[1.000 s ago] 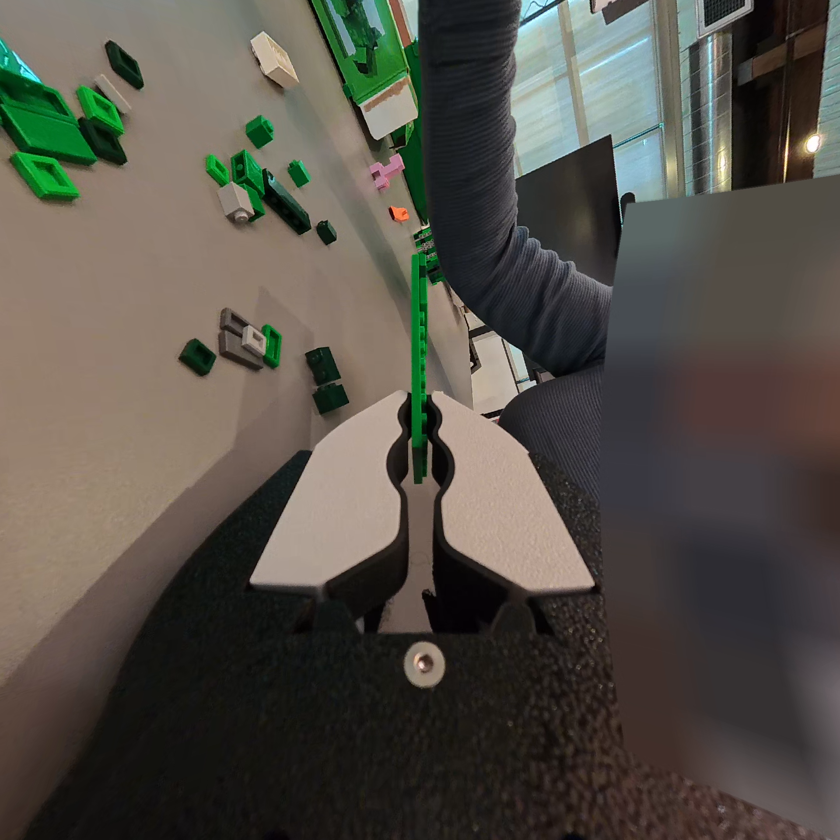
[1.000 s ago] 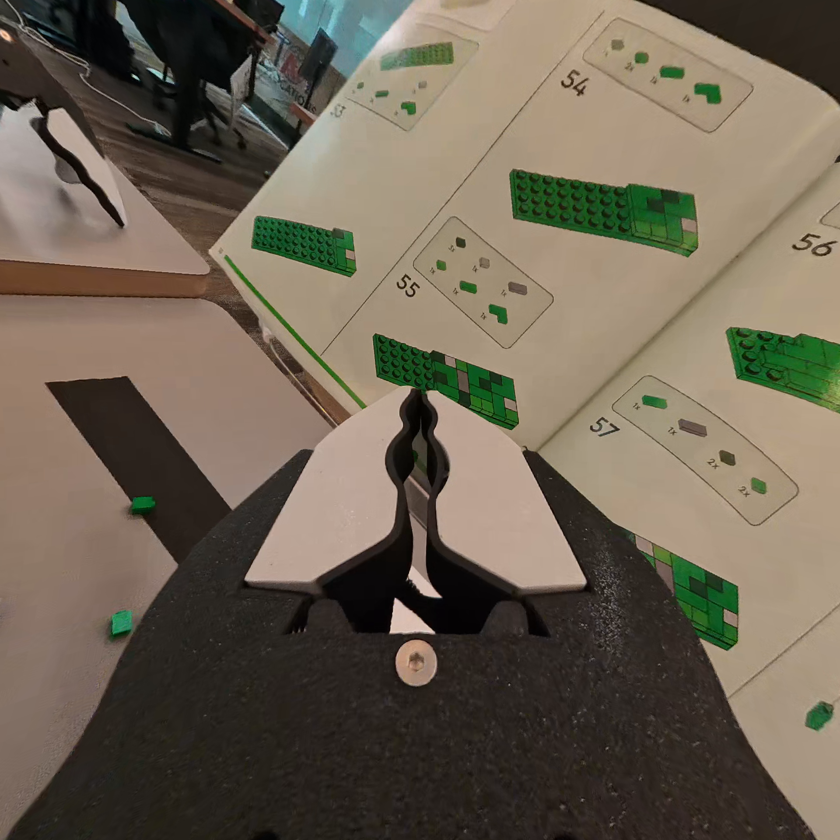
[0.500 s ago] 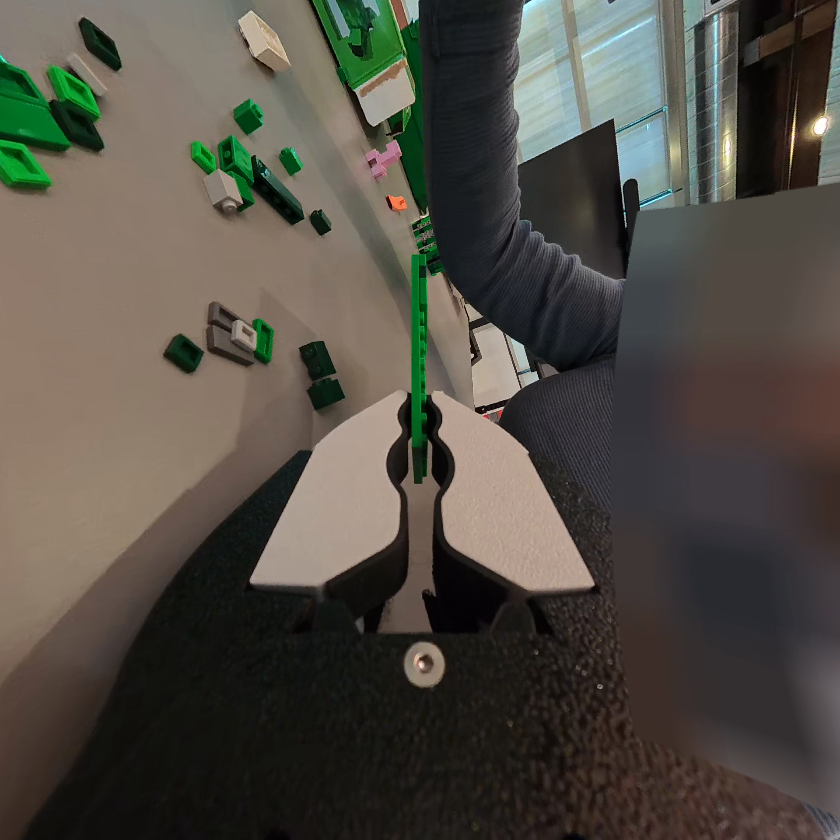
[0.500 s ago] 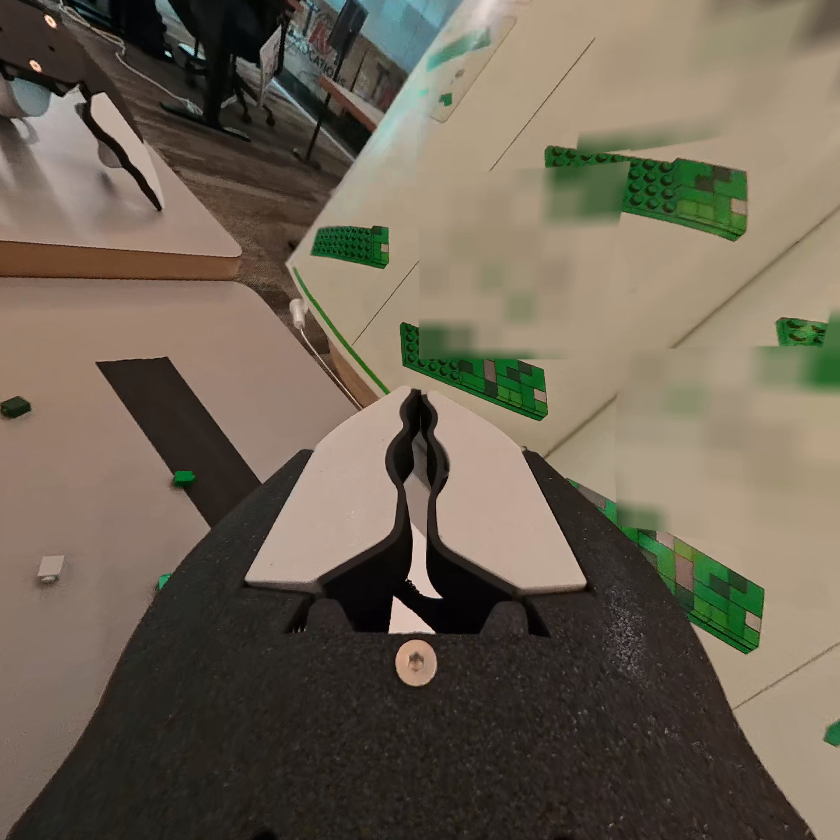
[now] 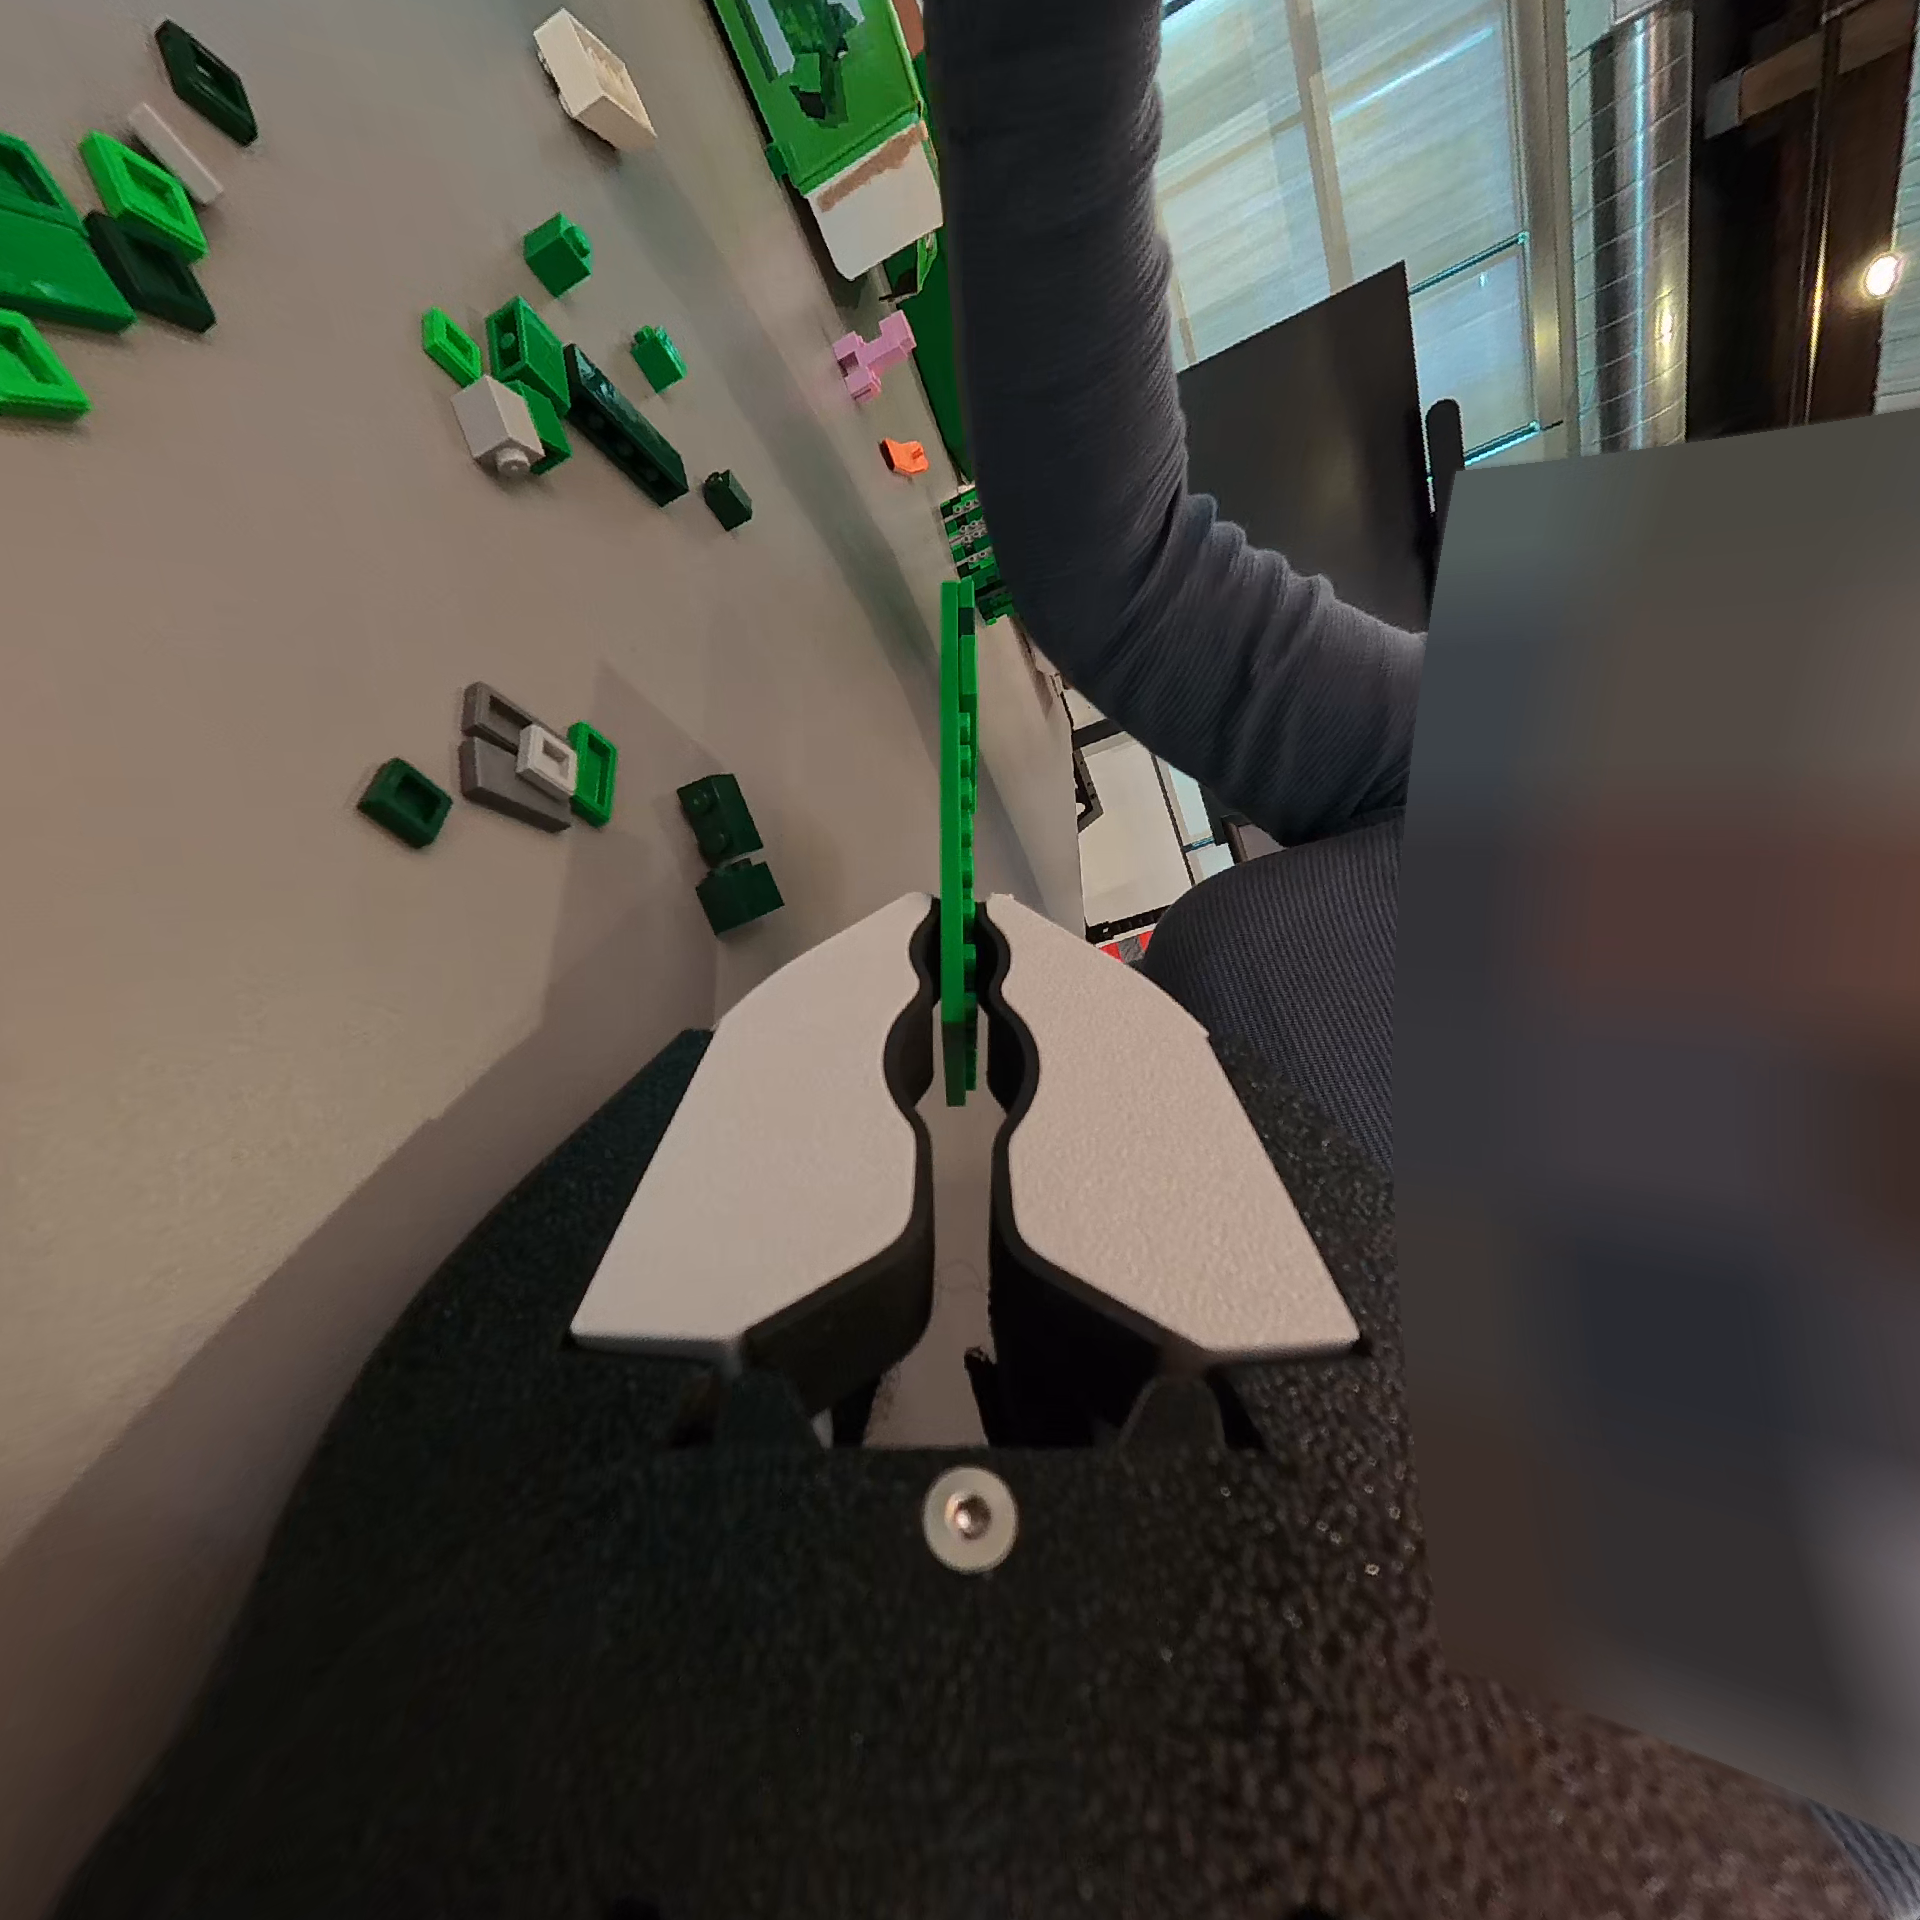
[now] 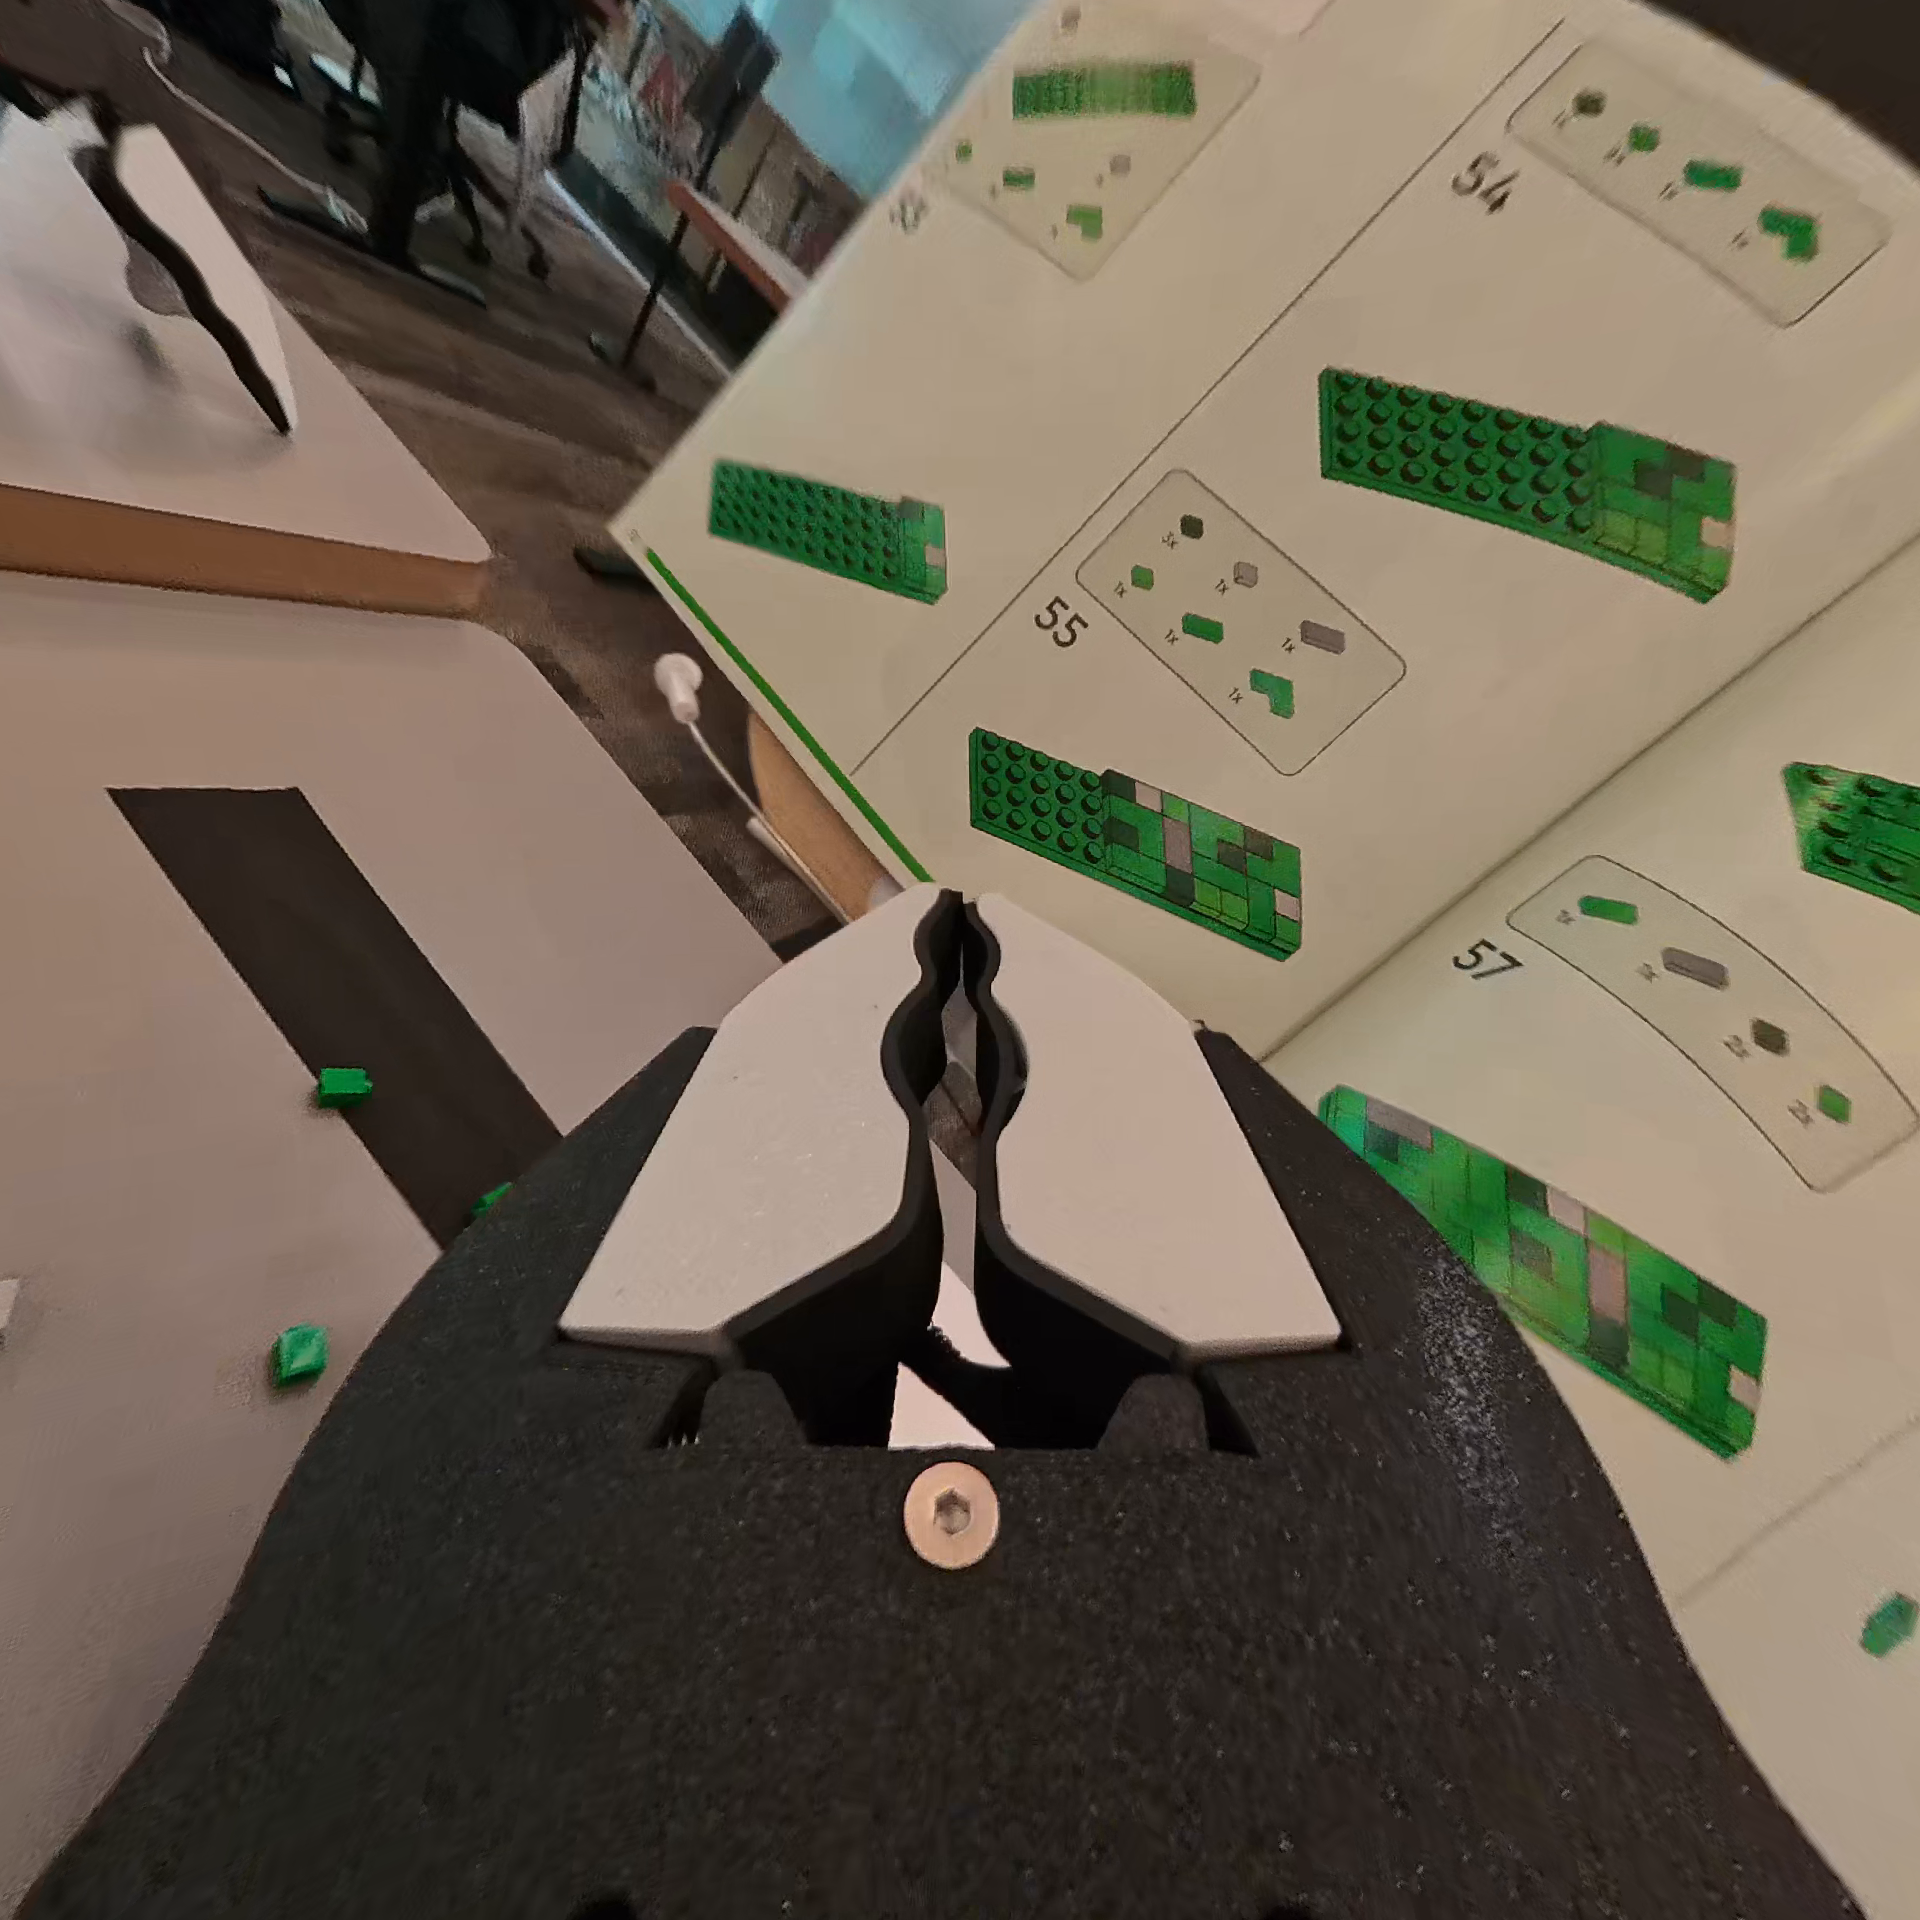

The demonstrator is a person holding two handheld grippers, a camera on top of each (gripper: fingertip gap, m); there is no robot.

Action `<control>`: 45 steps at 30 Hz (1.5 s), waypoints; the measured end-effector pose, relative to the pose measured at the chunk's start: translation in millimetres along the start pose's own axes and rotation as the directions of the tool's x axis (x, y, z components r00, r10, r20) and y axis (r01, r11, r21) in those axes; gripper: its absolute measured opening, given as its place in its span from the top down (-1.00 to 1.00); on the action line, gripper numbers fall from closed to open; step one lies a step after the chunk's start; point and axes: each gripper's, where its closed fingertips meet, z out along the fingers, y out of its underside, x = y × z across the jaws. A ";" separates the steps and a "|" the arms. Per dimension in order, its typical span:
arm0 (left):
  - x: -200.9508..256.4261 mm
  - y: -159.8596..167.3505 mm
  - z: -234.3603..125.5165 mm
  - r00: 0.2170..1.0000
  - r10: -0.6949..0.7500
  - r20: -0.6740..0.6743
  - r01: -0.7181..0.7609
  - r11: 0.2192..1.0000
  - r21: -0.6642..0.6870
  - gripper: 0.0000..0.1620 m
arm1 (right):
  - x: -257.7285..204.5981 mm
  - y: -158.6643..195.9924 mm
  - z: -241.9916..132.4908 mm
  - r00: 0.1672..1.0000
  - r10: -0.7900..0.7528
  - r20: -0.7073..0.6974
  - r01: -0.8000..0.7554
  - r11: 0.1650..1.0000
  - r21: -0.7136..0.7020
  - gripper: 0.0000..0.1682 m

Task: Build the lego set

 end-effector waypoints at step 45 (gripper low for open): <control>18.8 -34.5 78.9 0.998 0.070 -0.010 -0.065 0.970 0.235 0.95 | -77.8 47.3 -200.1 0.957 0.227 0.178 -0.274 0.911 0.308 1.00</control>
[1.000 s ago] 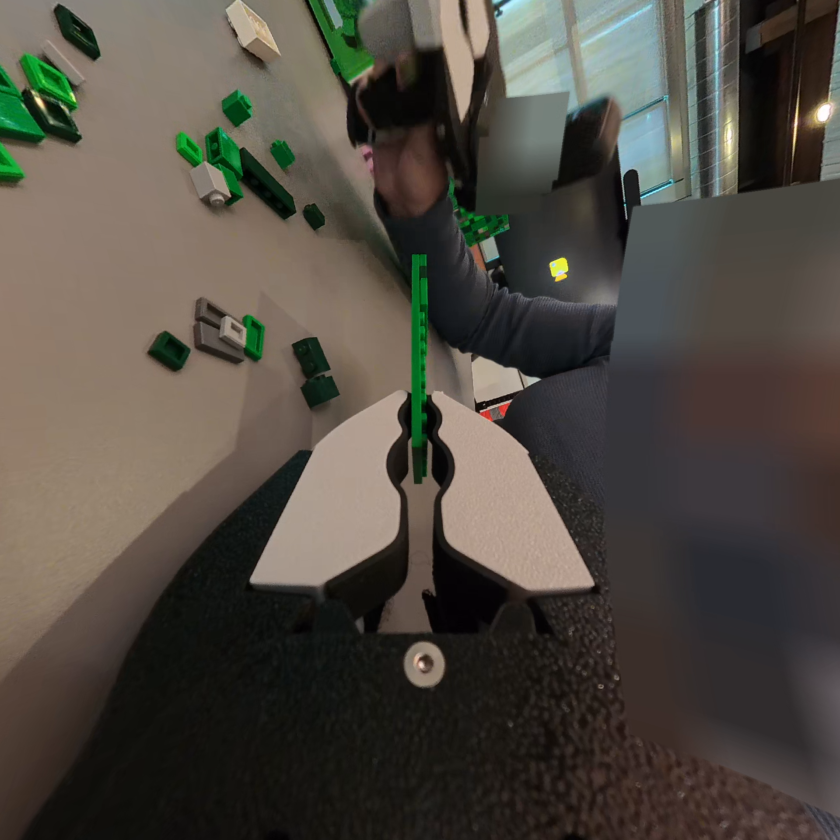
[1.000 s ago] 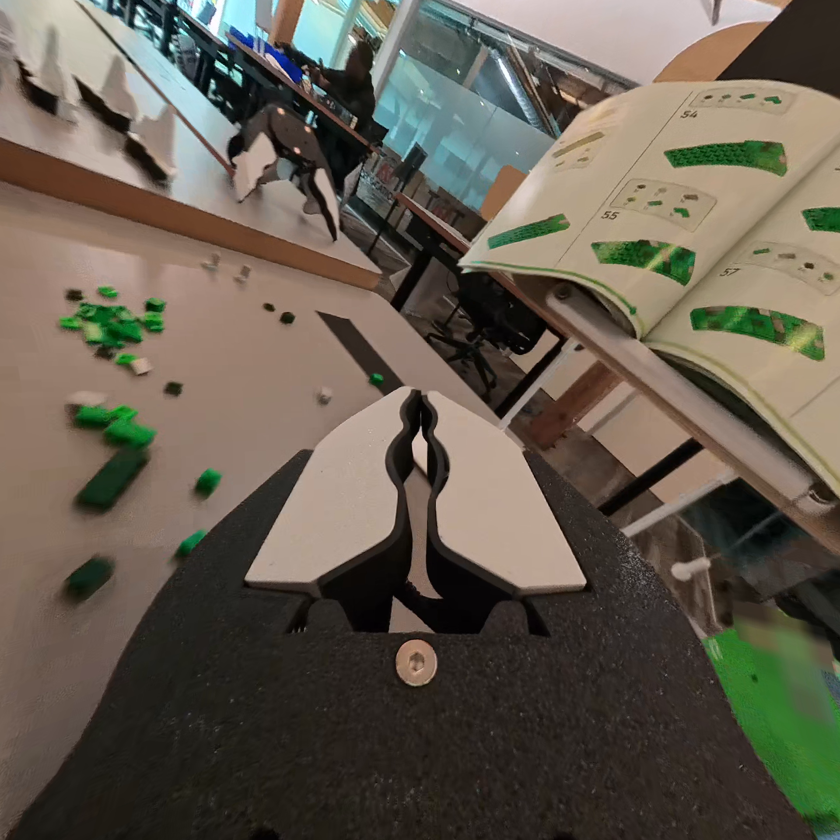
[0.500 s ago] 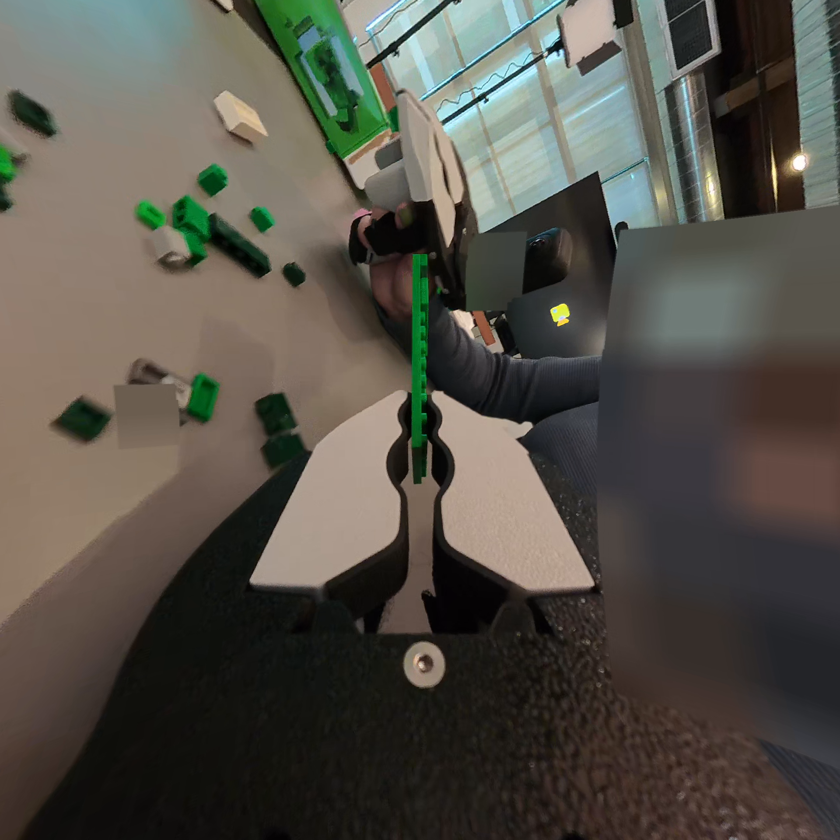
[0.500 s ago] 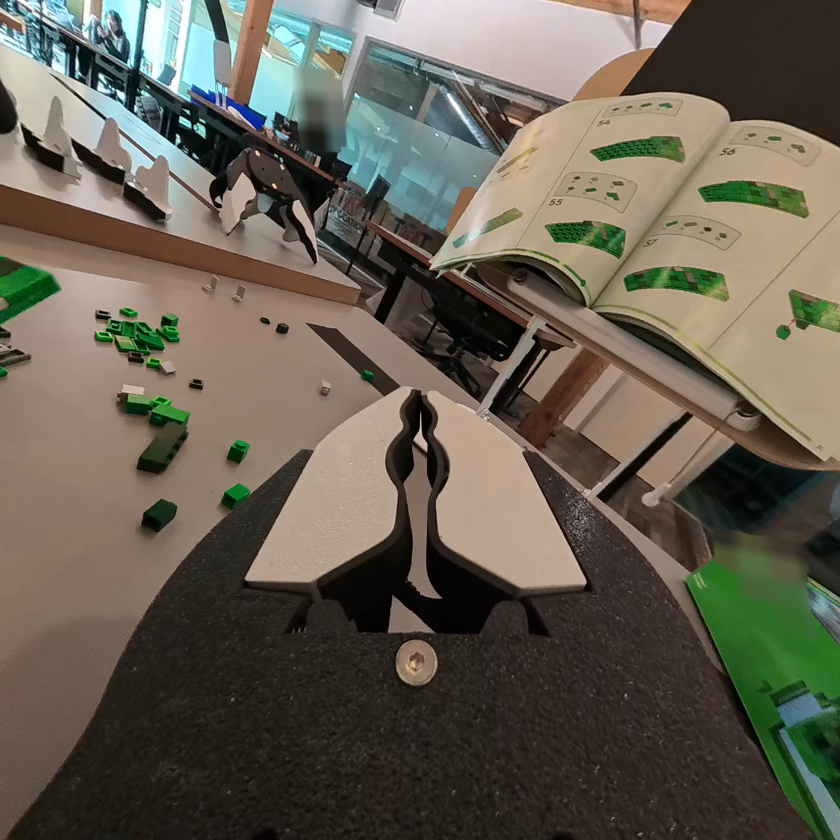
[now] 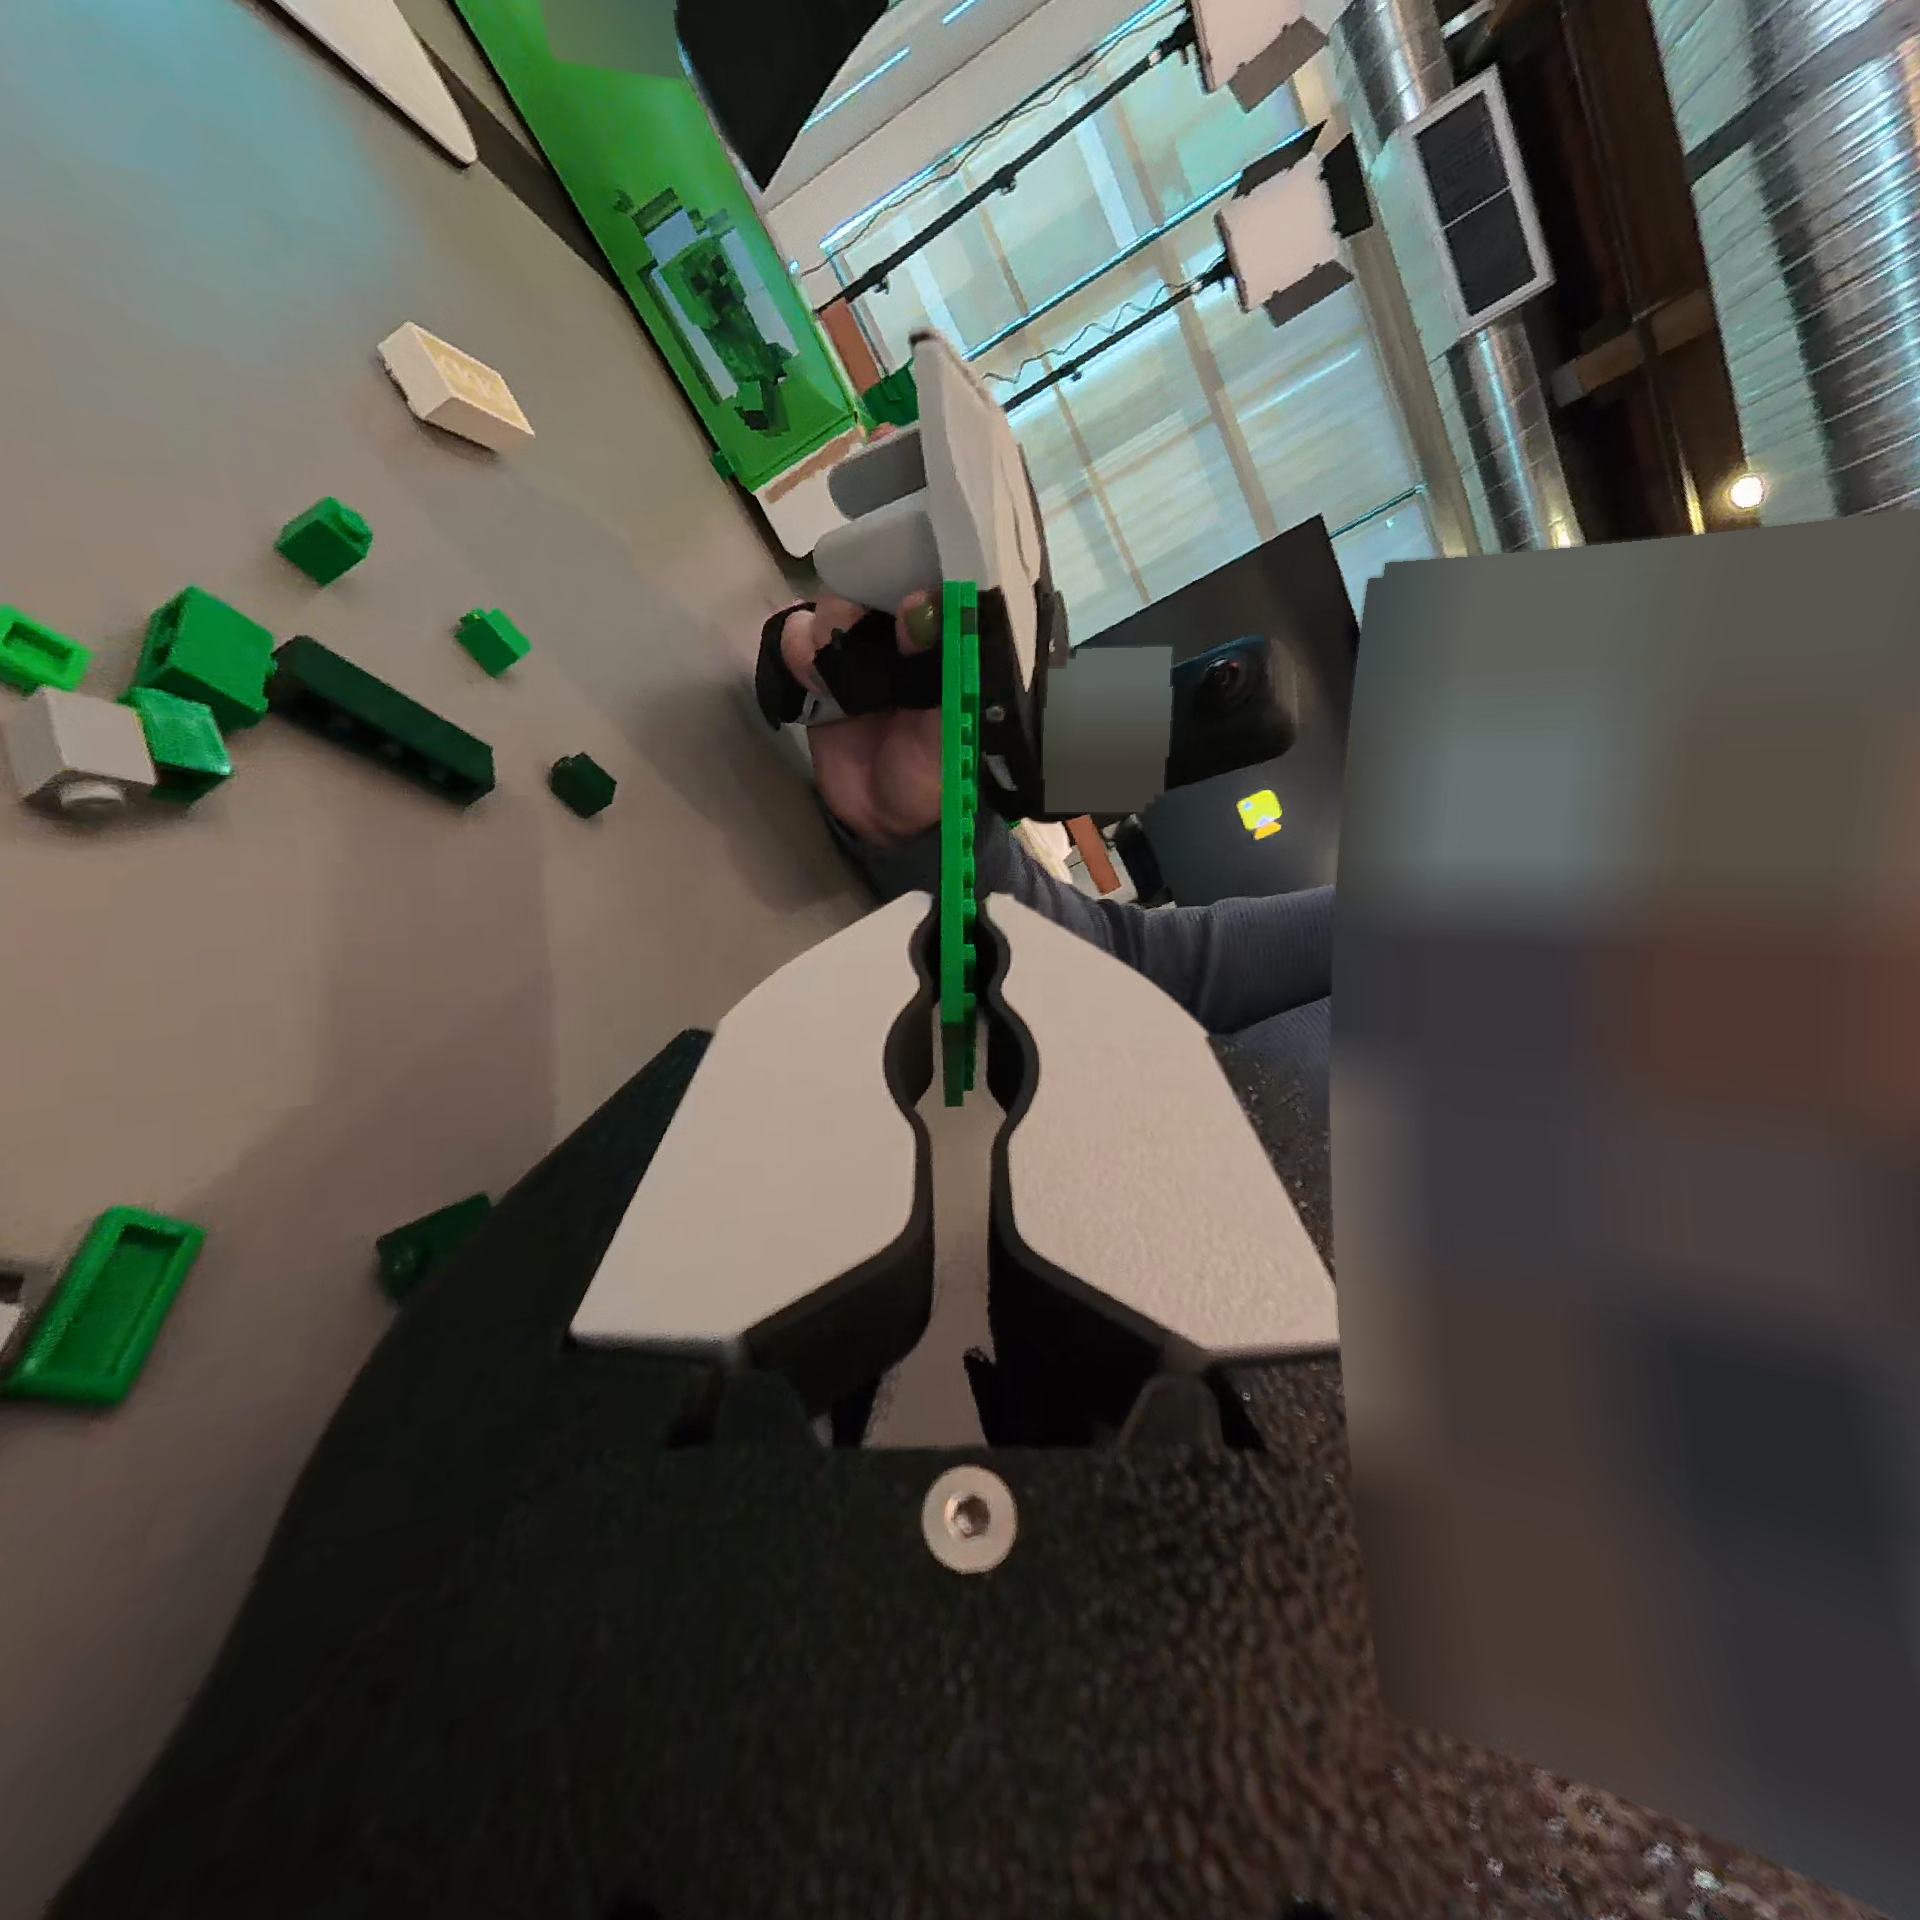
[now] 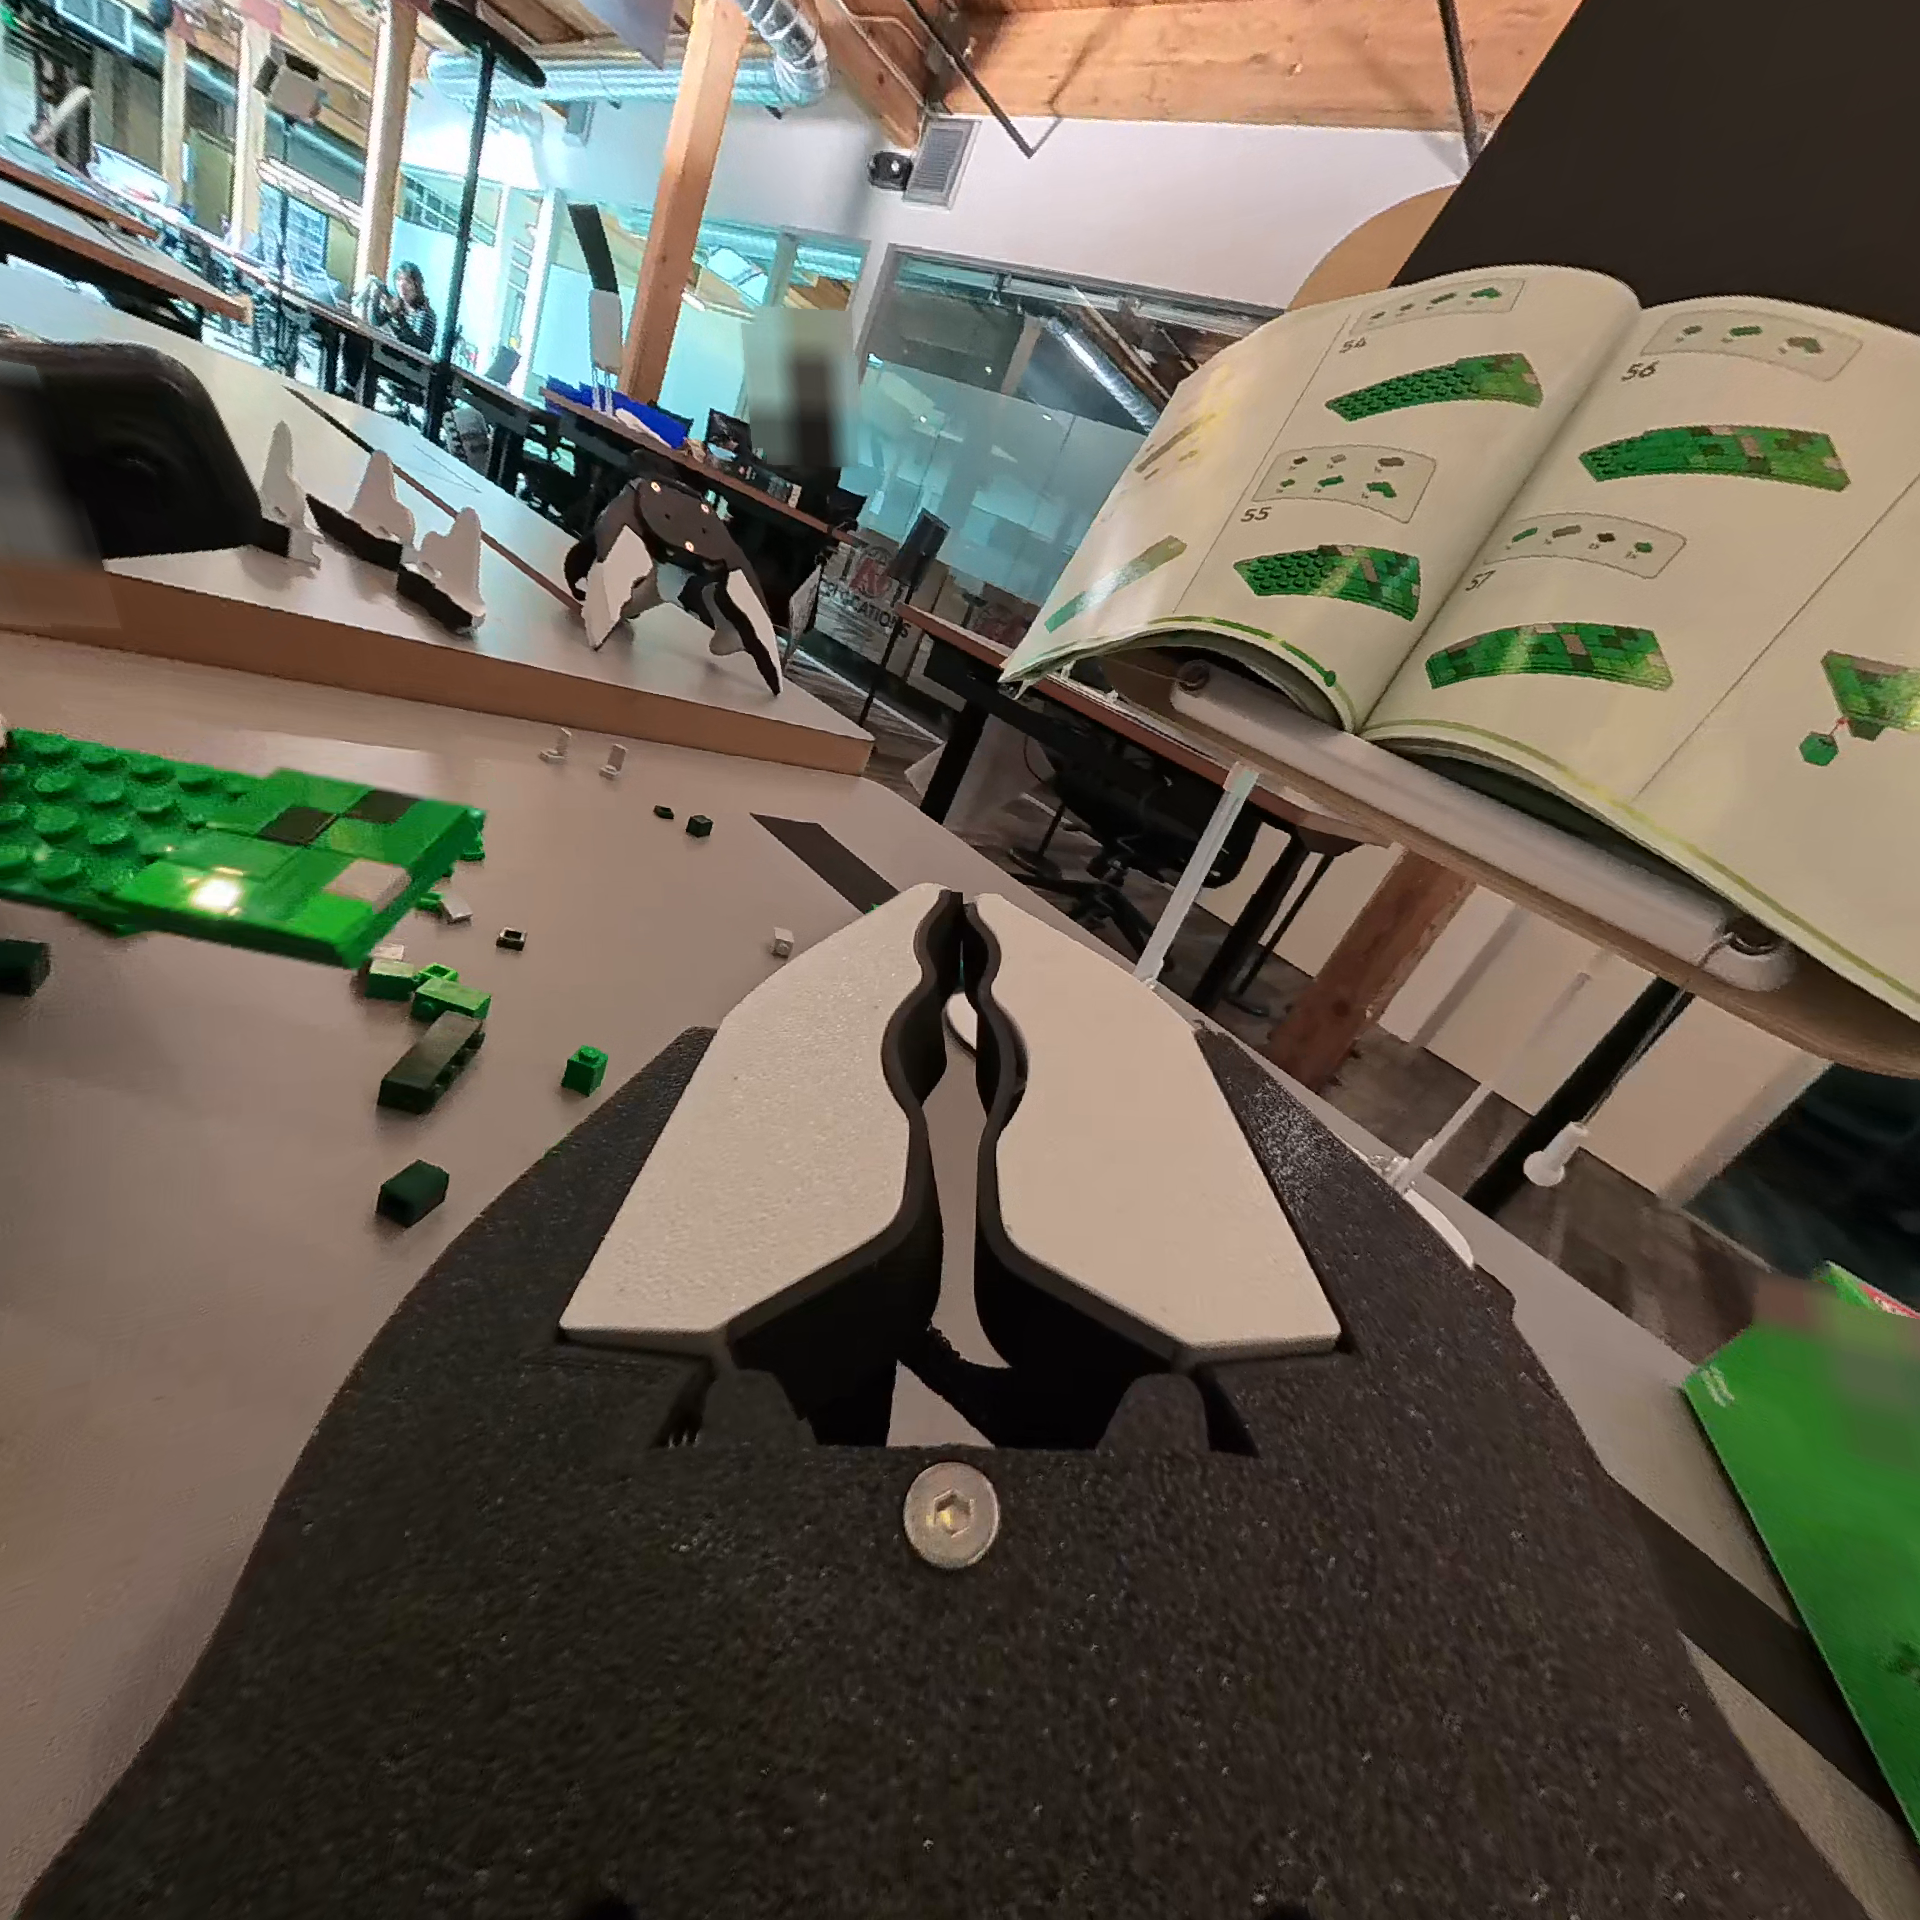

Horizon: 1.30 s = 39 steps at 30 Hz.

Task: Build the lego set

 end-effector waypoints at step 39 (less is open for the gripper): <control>-15.1 9.8 -25.9 0.995 -0.052 0.090 0.054 0.998 -0.011 0.95 | -32.8 -5.9 0.9 0.984 -0.107 0.139 0.102 0.994 0.049 1.00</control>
